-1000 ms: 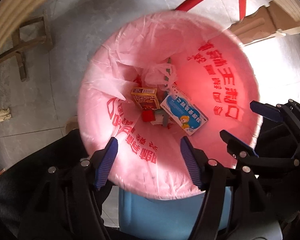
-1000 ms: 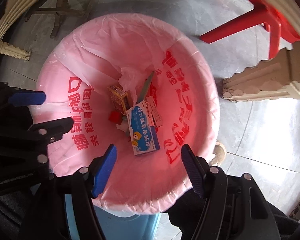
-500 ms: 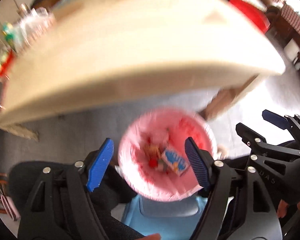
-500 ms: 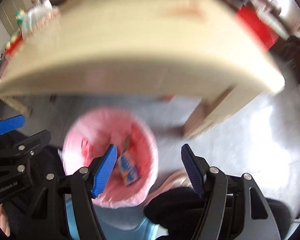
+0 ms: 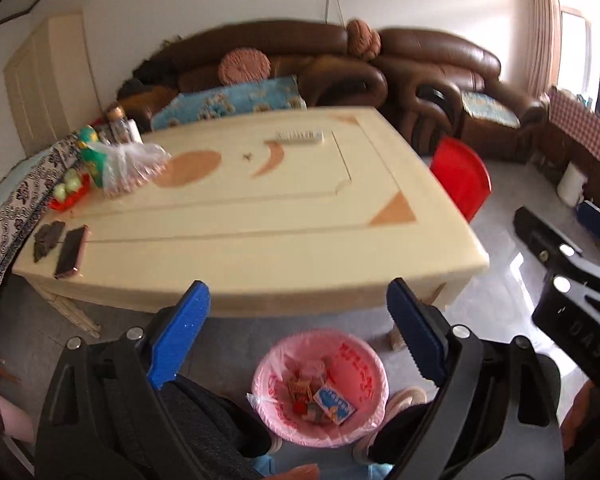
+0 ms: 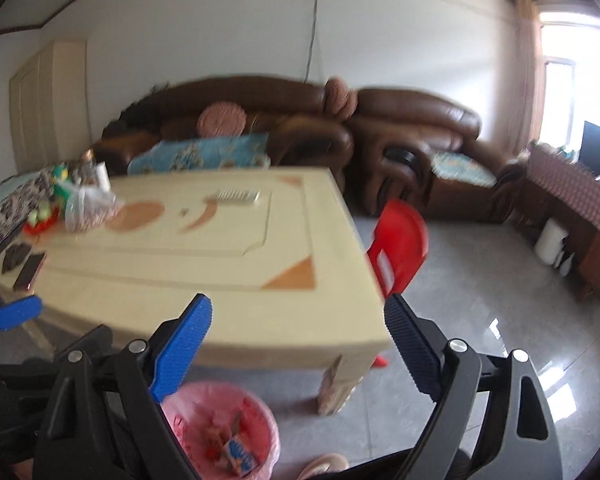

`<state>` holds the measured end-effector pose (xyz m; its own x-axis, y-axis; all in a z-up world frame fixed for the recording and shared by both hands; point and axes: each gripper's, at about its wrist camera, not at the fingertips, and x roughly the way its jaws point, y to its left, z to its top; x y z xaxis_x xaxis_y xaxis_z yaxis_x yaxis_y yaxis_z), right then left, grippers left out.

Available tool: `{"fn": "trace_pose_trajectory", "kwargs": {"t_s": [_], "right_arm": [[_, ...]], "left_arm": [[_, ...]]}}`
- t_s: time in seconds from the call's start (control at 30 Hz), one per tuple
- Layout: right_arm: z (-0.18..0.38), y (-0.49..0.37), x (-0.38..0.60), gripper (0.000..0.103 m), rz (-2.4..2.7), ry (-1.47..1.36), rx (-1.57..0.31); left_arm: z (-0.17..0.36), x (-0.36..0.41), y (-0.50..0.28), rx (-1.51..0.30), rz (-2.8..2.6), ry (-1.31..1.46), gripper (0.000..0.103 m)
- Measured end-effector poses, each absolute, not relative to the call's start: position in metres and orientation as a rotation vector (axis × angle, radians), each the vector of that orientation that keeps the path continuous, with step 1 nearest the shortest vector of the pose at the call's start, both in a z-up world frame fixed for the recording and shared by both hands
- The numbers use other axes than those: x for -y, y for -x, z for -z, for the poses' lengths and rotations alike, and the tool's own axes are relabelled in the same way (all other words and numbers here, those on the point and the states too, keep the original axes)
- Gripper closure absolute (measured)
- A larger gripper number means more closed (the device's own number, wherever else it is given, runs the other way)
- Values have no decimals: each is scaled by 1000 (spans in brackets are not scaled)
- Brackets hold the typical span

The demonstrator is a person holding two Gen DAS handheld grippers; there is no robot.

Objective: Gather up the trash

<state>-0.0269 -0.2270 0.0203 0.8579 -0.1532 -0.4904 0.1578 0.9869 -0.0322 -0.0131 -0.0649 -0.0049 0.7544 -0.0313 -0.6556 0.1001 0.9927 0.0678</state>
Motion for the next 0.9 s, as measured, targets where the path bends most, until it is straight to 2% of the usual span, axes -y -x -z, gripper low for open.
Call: {"fn": "trace_pose_trajectory", "kwargs": {"t_s": [0.33, 0.9], "right_arm": [[-62, 66, 218, 9, 202, -32, -399], [-60, 70, 215, 9, 189, -38, -401]], "left_arm": [[-27, 69, 46, -629, 56, -64, 13], [-30, 65, 48, -620, 37, -50, 12]]}}
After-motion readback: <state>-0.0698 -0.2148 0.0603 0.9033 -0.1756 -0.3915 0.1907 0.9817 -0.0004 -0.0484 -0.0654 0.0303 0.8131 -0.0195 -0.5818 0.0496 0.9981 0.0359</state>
